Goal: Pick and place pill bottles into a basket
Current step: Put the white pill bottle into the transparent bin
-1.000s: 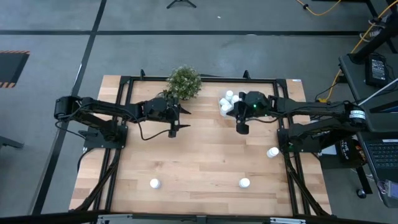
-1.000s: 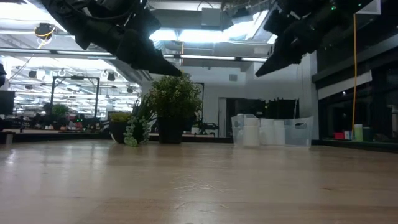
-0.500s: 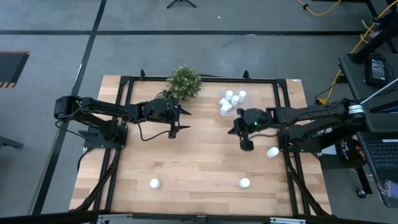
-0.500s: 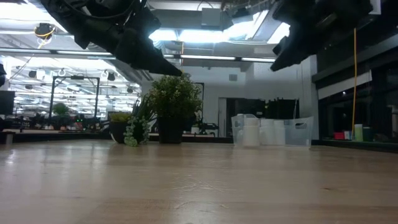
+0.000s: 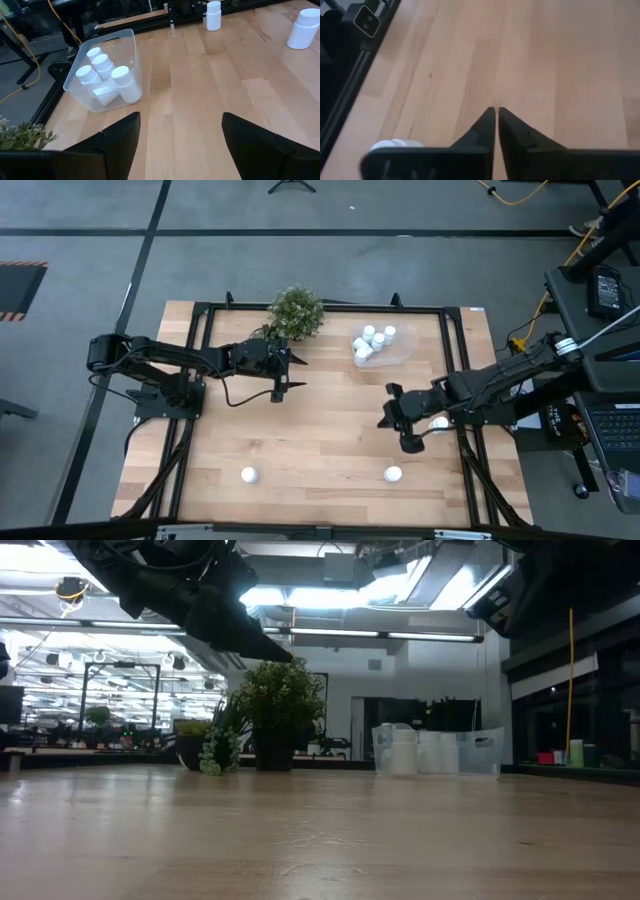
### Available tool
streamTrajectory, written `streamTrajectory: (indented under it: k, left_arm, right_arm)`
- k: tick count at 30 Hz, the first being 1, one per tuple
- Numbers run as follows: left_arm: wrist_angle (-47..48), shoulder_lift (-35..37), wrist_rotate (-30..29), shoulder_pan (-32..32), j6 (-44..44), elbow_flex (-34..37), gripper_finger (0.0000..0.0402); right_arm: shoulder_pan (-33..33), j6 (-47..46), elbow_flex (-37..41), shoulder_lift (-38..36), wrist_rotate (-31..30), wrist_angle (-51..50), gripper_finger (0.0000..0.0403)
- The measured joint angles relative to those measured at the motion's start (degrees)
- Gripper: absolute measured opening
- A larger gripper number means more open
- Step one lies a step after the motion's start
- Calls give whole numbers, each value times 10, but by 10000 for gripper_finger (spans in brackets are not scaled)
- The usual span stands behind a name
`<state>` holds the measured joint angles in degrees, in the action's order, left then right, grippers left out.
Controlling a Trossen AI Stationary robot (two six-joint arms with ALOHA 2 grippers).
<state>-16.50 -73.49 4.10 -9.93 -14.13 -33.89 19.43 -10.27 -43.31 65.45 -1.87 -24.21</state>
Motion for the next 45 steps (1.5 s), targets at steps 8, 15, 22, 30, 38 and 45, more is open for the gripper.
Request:
streamTrajectory:
  k: [8,15,22,30,38,45]
  left_arm:
    - [0,0,-4,0,0,0,271]
    - [0,0,-30,0,0,0,273]
    - [0,0,-31,0,0,0,273]
    - [0,0,-31,0,19,0,271]
    - [1,0,-31,0,61,0,271]
    - [1,0,-31,0,75,0,269]
  right_arm:
    - [23,-21,0,0,6,-1,132]
    - [23,-15,0,0,6,-6,243]
    - [29,-64,0,0,21,-11,317]
    - [96,-85,-38,1,2,-31,328]
    - [188,-138,-104,47,-95,-116,328]
    - [231,-217,-169,124,-103,-193,328]
